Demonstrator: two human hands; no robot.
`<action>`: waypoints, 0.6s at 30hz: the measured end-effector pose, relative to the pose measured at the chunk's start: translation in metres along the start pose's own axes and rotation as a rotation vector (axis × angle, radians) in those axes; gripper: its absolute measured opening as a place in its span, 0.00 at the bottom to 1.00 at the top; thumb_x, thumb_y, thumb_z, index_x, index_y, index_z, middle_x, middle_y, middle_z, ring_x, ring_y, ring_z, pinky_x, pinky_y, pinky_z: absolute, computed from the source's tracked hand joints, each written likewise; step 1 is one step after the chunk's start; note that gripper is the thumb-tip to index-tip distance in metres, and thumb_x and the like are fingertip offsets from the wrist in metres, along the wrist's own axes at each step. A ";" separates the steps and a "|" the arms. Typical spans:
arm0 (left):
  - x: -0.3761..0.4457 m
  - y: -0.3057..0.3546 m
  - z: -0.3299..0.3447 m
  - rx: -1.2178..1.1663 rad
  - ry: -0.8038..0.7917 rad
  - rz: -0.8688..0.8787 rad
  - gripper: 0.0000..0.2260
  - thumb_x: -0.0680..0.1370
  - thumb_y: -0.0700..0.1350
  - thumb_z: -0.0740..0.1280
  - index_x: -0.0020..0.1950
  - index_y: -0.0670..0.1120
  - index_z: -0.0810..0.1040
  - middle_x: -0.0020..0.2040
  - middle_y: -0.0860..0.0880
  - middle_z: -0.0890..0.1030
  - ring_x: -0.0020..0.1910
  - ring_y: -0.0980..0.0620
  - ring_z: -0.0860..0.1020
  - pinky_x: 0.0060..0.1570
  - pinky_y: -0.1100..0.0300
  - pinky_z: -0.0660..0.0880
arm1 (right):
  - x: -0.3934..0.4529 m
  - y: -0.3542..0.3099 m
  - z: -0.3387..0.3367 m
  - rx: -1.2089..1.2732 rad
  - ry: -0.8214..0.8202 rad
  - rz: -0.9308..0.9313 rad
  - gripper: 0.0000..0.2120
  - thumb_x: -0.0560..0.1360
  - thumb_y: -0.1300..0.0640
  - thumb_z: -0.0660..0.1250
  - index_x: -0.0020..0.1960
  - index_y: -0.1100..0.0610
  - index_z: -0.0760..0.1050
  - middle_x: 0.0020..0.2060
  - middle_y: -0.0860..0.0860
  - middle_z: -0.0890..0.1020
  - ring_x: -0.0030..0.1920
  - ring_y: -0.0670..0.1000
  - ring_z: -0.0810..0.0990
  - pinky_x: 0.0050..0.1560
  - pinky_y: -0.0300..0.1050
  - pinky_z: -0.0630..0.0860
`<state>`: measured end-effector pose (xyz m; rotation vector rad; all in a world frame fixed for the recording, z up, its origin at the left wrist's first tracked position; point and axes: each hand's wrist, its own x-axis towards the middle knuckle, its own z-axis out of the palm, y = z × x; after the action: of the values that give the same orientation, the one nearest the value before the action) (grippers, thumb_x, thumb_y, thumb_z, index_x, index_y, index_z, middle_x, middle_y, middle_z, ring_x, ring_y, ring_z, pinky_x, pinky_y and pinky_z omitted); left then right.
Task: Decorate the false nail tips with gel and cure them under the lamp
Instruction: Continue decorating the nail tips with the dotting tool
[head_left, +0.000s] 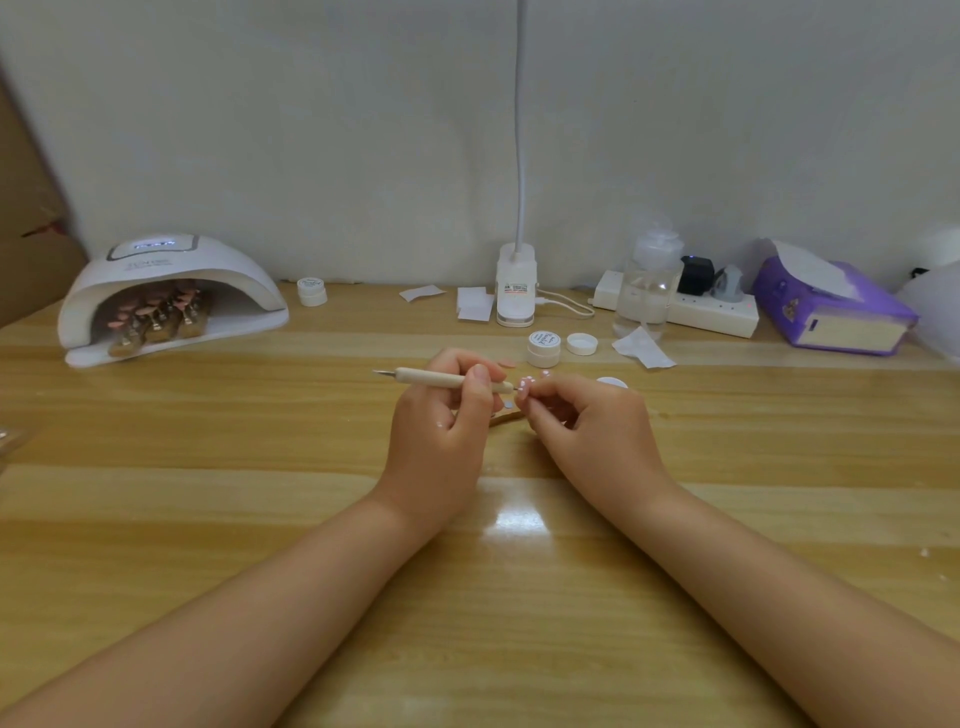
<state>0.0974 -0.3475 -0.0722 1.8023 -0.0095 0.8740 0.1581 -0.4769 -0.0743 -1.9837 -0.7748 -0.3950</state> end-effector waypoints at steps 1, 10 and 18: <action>0.000 0.000 0.000 0.001 0.002 -0.001 0.08 0.77 0.48 0.58 0.42 0.54 0.75 0.38 0.50 0.81 0.38 0.58 0.80 0.42 0.52 0.78 | 0.000 0.000 0.000 0.002 0.000 -0.002 0.04 0.74 0.58 0.70 0.45 0.55 0.83 0.34 0.45 0.82 0.38 0.42 0.78 0.39 0.33 0.73; 0.000 0.000 0.001 -0.010 0.000 -0.002 0.08 0.77 0.48 0.57 0.41 0.52 0.75 0.38 0.61 0.81 0.37 0.61 0.80 0.40 0.60 0.77 | 0.000 0.001 0.002 0.003 0.020 -0.026 0.03 0.74 0.59 0.70 0.44 0.56 0.83 0.35 0.47 0.83 0.38 0.43 0.78 0.38 0.32 0.72; 0.000 0.001 0.002 -0.037 -0.008 0.002 0.08 0.77 0.47 0.58 0.42 0.51 0.75 0.39 0.62 0.82 0.37 0.61 0.80 0.40 0.65 0.77 | 0.000 0.002 0.001 -0.002 0.024 -0.034 0.03 0.73 0.59 0.70 0.44 0.56 0.83 0.34 0.44 0.81 0.36 0.41 0.77 0.38 0.30 0.71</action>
<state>0.0985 -0.3495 -0.0722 1.7721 -0.0324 0.8627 0.1588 -0.4763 -0.0762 -1.9662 -0.7941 -0.4388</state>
